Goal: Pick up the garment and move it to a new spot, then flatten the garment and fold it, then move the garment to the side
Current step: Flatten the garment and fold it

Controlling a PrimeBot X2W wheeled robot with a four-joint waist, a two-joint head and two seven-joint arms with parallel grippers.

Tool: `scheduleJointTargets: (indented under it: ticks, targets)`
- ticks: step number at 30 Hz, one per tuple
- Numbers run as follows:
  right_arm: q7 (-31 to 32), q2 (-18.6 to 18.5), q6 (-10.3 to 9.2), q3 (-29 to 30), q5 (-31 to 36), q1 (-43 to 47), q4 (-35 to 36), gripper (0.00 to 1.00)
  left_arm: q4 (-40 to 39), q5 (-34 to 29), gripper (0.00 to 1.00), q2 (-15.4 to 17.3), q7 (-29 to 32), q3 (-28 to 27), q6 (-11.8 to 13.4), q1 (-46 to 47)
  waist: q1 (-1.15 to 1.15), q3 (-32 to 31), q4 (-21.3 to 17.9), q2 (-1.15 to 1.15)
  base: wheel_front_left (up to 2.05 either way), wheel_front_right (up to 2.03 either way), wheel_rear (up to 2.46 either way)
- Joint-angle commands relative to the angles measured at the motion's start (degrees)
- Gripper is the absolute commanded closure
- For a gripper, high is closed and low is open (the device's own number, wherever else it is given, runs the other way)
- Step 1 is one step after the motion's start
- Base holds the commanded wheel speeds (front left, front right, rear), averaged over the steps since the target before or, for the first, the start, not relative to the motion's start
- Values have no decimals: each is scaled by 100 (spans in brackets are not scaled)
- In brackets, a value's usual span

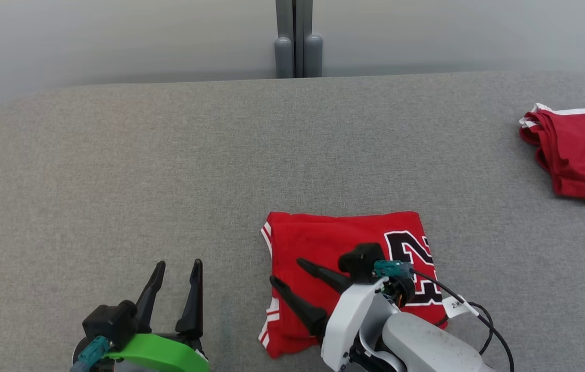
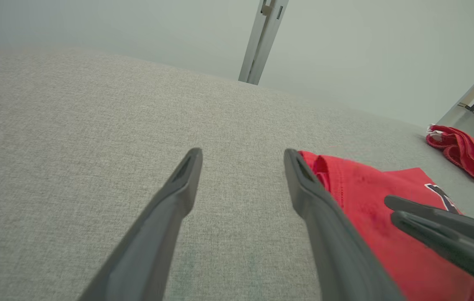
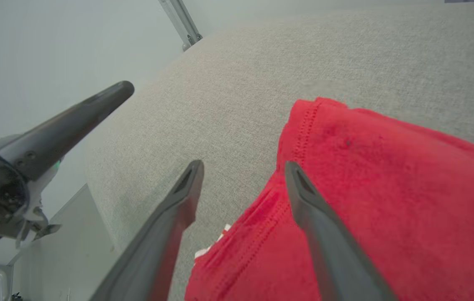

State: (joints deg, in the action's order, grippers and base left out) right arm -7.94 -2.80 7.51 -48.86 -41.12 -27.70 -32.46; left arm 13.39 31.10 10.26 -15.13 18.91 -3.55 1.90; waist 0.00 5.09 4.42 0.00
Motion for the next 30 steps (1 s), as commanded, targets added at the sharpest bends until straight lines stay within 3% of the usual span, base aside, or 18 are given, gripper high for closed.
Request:
scheduleJointTargets:
  ticks: [1, 6, 12, 20, 25, 30]
  targets:
    - [-79, -22, -5, -59, -95, -87, -13, 0, 15, -81, 0, -28, 0, 18, -32, 119, 0, 2, -18, 0, 0, 0, 0]
    - [-342, -23, -5, -58, -114, -273, -112, 0, 46, -163, 0, -82, 1, 66, -65, 191, 0, -3, -107, 0, 0, 0, 0]
    - [-629, -20, -5, 461, 311, -434, -357, 0, 68, -257, 0, -146, 0, 91, -106, 299, 0, -58, -246, 0, 0, 0, 0]
    - [-723, -22, -5, 1909, 1446, -152, -373, 0, -20, -511, 0, -323, 0, -124, -123, 350, 0, -209, -462, 0, 0, 0, 0]
    - [-727, -20, -5, 3068, 2301, 477, 304, 0, -109, -674, 0, -455, 1, -405, -123, 136, 0, -367, -598, 0, 0, 0, 0]
    - [-728, -21, -5, 3802, 2987, 1148, 884, 0, -129, -856, 0, -547, 1, -721, -141, -150, 0, -509, -719, 0, 0, 0, 0]
